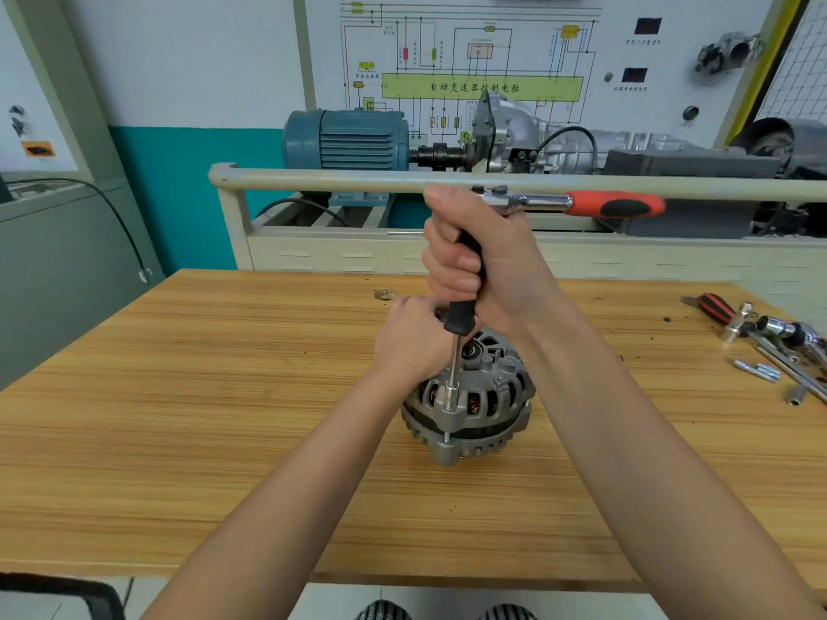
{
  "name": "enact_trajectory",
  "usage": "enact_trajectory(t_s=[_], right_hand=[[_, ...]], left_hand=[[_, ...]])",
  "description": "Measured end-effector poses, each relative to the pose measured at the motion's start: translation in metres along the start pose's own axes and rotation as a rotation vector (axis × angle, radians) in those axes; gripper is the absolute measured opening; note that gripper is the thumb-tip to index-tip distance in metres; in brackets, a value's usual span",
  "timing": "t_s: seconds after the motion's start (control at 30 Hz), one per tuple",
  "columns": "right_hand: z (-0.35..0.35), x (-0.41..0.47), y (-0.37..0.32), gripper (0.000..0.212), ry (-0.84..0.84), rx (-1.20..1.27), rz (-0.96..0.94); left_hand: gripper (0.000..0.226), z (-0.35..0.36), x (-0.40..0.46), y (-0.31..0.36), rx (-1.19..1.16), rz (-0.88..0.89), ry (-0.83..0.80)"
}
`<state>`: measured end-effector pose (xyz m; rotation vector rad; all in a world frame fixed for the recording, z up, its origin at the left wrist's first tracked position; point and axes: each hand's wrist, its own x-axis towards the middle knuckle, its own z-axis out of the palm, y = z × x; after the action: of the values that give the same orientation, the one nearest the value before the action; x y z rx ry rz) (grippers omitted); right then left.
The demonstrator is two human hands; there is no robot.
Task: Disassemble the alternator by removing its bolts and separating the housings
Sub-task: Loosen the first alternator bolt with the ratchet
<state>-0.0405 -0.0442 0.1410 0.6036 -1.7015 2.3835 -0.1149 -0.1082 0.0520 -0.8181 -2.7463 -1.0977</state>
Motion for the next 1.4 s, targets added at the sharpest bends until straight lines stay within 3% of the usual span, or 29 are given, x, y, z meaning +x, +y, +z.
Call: enact_trajectory(t_s=[0.1,0.3,0.57,0.97,1.2,1.4], right_hand=[[0.004,-0.006,0.000,0.042,0.159,-0.093,-0.058],[0.006,-0.012,-0.007,0.050,0.250,-0.099,-0.040],[0.000,-0.012,-0.031,0.047,0.372,-0.111,-0.193],[0.004,-0.019,-0.014,0.053,0.595,-0.064,-0.139],[0.011,-0.022,-0.012,0.042,0.660,-0.148,-0.207],[0.015,-0.019,-0.007,0.034,0.706,-0.223,-0.253]], left_hand=[[0.047,0.002,-0.002,0.000,0.088,-0.023,0.012],[0.054,0.002,-0.006,0.006,0.123,-0.106,0.053],[0.077,0.008,-0.009,0.007,0.217,-0.169,0.100],[0.076,0.010,-0.010,0.009,0.246,-0.194,0.112],[0.086,0.010,-0.012,0.010,0.254,-0.205,0.120],[0.078,0.009,-0.013,0.012,0.261,-0.219,0.107]])
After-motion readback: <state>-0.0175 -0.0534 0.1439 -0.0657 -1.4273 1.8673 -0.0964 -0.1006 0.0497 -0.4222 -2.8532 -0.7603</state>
